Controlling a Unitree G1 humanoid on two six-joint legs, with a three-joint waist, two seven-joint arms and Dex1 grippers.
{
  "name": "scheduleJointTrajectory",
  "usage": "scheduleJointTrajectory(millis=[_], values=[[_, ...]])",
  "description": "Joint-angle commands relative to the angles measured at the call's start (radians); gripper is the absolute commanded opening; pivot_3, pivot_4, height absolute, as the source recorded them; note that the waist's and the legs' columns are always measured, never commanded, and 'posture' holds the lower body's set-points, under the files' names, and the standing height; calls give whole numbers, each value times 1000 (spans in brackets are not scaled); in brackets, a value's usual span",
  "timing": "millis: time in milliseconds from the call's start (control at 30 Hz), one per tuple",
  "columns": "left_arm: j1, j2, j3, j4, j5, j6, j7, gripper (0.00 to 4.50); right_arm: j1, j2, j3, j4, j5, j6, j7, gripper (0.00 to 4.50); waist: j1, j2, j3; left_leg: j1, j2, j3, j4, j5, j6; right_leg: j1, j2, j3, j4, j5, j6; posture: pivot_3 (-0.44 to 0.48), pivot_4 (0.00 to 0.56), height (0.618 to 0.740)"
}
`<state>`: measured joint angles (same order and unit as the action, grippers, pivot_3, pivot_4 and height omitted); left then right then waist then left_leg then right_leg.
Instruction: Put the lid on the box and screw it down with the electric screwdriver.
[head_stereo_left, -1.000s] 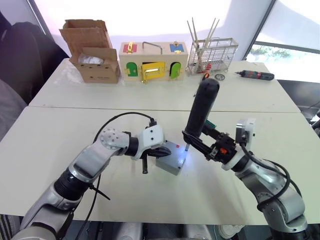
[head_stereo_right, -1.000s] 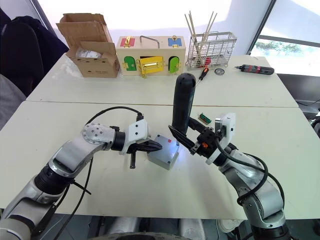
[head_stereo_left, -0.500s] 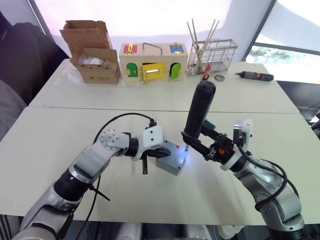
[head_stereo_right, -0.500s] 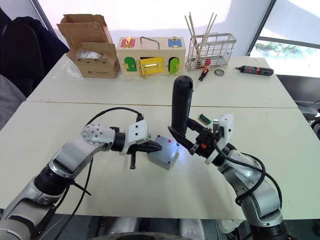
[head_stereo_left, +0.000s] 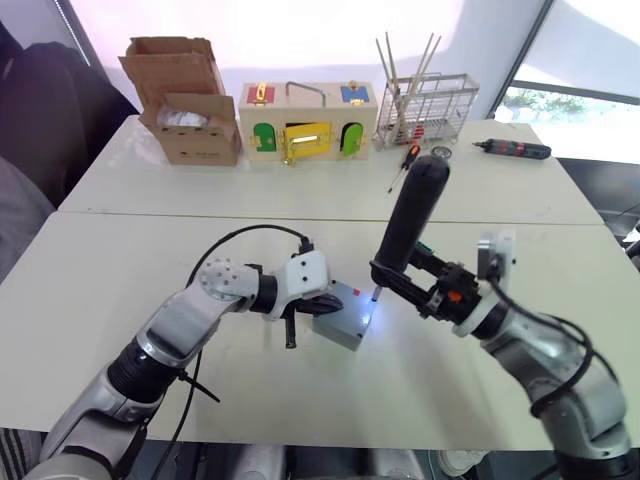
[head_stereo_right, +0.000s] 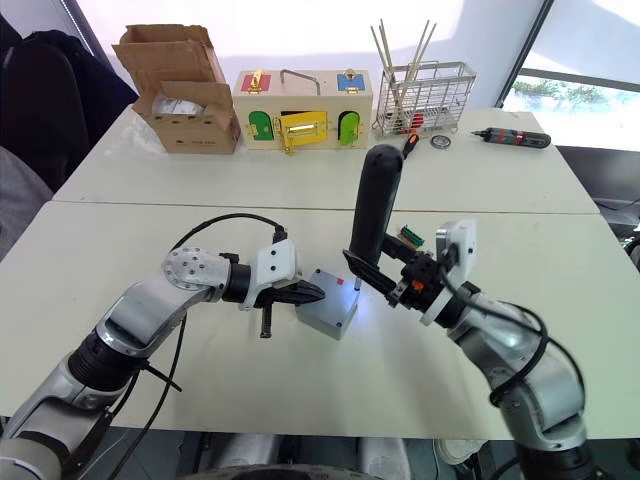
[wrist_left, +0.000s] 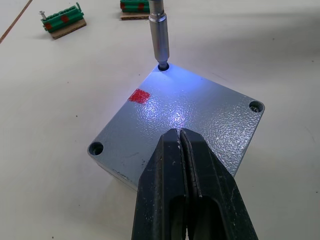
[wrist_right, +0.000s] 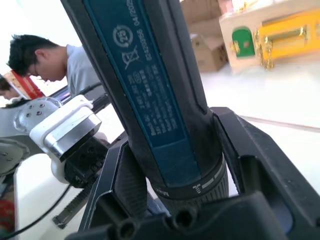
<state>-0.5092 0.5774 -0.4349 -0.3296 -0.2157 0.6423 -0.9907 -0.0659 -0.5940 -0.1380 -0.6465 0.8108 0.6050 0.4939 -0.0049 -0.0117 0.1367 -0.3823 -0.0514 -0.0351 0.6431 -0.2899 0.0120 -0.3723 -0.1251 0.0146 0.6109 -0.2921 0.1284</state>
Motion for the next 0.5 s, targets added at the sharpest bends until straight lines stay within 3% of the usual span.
scheduleJointTrajectory(millis=[33,133,200,333,500], values=[[31,23,-43,36,27,25,-11,0,-117,-82,-128,-71,295,112,-72,1827,6,4,4,-7,0,0,2,0,0,-6,0,0,1,1,0,0,150,735],[20,16,-5,23,-3,24,-16,0,-275,-199,-215,15,564,184,-129,1827,13,8,10,-16,0,0,3,0,0,-15,1,0,3,2,3,0,150,735],[12,-1,20,28,-16,12,-6,0,-330,-233,-231,66,652,204,-157,1827,15,9,15,-21,0,0,6,1,-1,-19,1,-1,4,3,4,0,150,735],[-21,-60,95,31,-90,39,16,0,-366,-255,-243,156,739,231,-237,1827,19,5,18,-23,0,-3,7,2,-2,-20,2,-5,3,5,6,0,150,735],[-105,-110,235,-52,-273,181,24,0,-388,-426,-281,365,782,371,-356,1827,19,6,35,-33,-3,-3,19,3,-3,-23,0,-5,6,6,9,0,150,735]])
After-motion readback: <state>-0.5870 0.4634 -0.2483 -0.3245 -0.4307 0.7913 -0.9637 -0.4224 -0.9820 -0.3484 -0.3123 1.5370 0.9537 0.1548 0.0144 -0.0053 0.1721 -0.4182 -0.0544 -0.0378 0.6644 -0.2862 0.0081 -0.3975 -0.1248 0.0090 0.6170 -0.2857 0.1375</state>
